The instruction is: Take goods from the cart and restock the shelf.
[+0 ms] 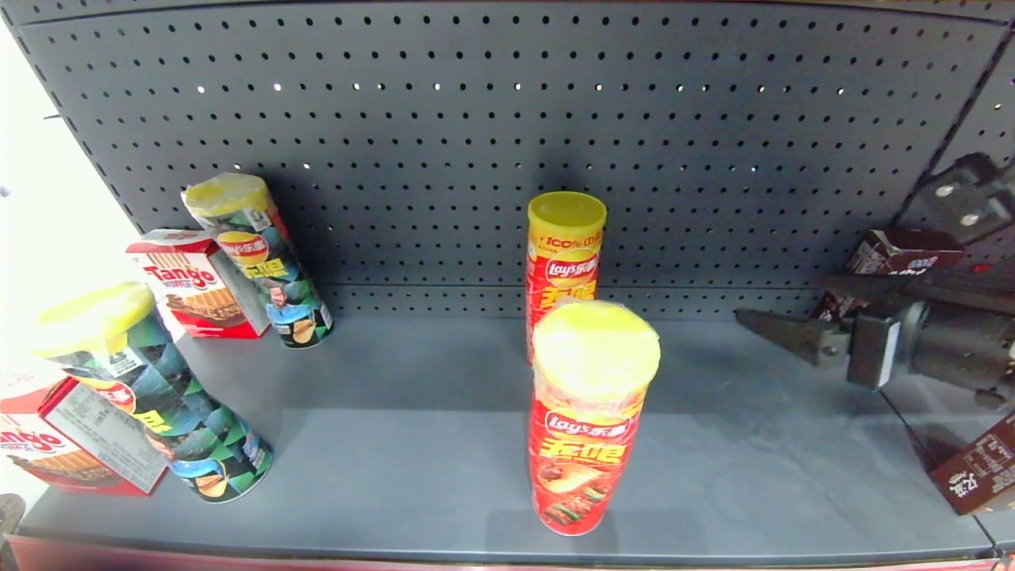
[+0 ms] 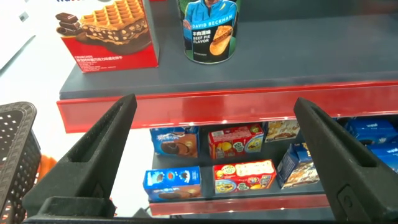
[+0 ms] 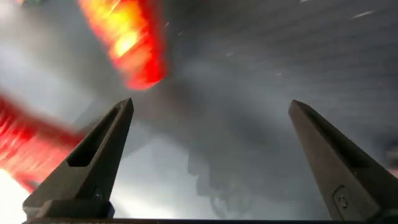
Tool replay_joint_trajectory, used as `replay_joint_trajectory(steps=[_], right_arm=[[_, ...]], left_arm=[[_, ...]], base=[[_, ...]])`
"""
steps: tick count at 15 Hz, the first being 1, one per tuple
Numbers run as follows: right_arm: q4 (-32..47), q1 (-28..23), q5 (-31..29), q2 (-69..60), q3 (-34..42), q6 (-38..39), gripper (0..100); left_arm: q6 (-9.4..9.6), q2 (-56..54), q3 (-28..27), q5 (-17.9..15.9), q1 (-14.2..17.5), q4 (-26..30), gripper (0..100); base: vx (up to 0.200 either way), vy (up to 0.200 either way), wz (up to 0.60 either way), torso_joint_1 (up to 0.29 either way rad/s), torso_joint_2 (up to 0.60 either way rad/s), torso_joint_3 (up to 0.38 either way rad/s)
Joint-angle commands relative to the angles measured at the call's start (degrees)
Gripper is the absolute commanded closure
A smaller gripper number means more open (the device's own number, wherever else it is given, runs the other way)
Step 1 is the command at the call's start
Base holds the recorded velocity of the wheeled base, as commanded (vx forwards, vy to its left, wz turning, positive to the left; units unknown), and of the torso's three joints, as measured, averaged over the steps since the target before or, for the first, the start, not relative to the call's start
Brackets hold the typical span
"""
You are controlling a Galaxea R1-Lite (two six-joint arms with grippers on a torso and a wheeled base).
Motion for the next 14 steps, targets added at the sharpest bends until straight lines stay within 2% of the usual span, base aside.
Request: replay_joint_trajectory(steps=[1, 2, 3, 4, 5, 6, 8, 10, 11, 12, 13, 14], right_arm=[[0.01, -7.25, 0.03, -9.80, 0.97, -0.02, 0], [0.01, -11.12, -0.23, -15.52, 2.99, -0.02, 0], [0.01, -12.08, -0.85, -18.24, 4.22, -0.02, 0], [0.01, -12.43, -5.33, -25.97, 9.40, -0.11, 0], [0.10, -12.43, -6.12, -28.00, 11.16, -0.11, 0], [0.36, -12.52, -7.09, -37.05, 18.63, -2.22, 0], [0.89, -13.22, -7.00, -47.16, 26.80, -3.53, 0], [2.56, -13.31, -7.26, -53.22, 31.11, -3.62, 0], [3.88, -13.84, -7.61, -55.15, 32.08, -3.62, 0], [9.15, -15.95, -7.61, -60.87, 33.05, -3.62, 0], [13.02, -15.77, -7.53, -64.82, 34.45, -3.36, 0], [13.72, -15.60, -7.61, -66.40, 36.56, -2.48, 0]], left_arm=[[0.02, -0.03, 0.00, 0.01, -0.01, -0.01, 0], [0.02, -0.03, 0.00, 0.01, -0.01, -0.01, 0], [0.02, -0.03, 0.00, 0.01, -0.01, -0.01, 0], [0.02, -0.03, 0.00, 0.01, -0.01, -0.01, 0], [0.02, -0.03, 0.00, 0.01, -0.01, -0.01, 0], [0.02, -0.03, 0.00, 0.01, -0.01, -0.01, 0], [0.02, -0.03, 0.00, 0.01, -0.01, -0.01, 0], [0.02, -0.03, 0.00, 0.01, -0.01, -0.01, 0], [0.02, -0.03, 0.00, 0.01, -0.01, -0.01, 0], [0.02, -0.03, 0.00, 0.01, -0.01, -0.01, 0], [0.02, -0.03, 0.00, 0.01, -0.01, -0.01, 0], [0.02, -0.03, 0.00, 0.01, -0.01, -0.01, 0]], base=[[0.000, 0.000, 0.00, 0.000, 0.00, 0.000], [0.000, 0.000, 0.00, 0.000, 0.00, 0.000], [0.000, 0.000, 0.00, 0.000, 0.00, 0.000], [0.000, 0.000, 0.00, 0.000, 0.00, 0.000], [0.000, 0.000, 0.00, 0.000, 0.00, 0.000], [0.000, 0.000, 0.00, 0.000, 0.00, 0.000], [0.000, 0.000, 0.00, 0.000, 0.00, 0.000], [0.000, 0.000, 0.00, 0.000, 0.00, 0.000], [0.000, 0.000, 0.00, 0.000, 0.00, 0.000], [0.000, 0.000, 0.00, 0.000, 0.00, 0.000], [0.000, 0.000, 0.00, 0.000, 0.00, 0.000], [0.000, 0.000, 0.00, 0.000, 0.00, 0.000]])
